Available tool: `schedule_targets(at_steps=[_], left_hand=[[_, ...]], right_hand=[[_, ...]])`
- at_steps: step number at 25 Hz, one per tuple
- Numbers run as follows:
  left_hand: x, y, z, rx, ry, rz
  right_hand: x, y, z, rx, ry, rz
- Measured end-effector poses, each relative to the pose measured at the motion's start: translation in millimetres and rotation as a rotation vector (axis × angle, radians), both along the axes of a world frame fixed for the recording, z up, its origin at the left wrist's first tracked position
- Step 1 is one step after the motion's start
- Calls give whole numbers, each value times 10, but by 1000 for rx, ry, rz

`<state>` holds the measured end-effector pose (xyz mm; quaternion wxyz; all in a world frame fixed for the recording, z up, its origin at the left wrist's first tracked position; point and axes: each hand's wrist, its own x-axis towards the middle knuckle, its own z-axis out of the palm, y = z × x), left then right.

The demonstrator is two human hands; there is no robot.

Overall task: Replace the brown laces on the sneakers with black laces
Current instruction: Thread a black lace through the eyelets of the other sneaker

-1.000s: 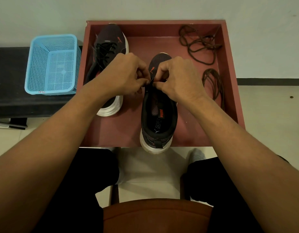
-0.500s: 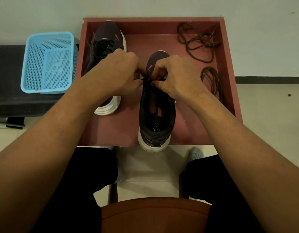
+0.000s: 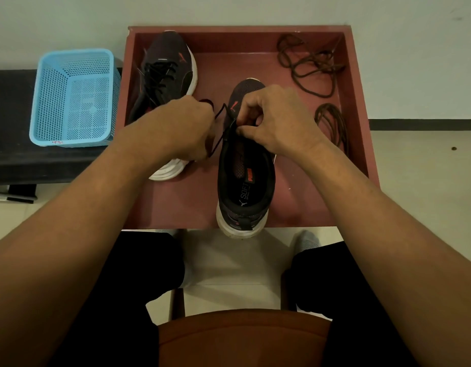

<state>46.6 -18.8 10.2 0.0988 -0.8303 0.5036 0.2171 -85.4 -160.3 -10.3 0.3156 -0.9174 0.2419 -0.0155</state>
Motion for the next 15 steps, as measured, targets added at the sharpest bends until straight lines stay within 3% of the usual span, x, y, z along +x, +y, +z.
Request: schedule_targets(at_steps=[5, 8, 11, 15], left_hand=[[18, -71, 21, -329, 91, 76], [13, -84, 2, -407, 120, 84], [37, -70, 26, -294, 80, 69], [-25, -13, -14, 107, -34, 25]], right_hand=[[13, -5, -7, -10, 0, -1], [19, -11, -17, -16, 6, 0], [13, -15, -35, -10, -5, 15], [20, -30, -52, 1, -15, 19]])
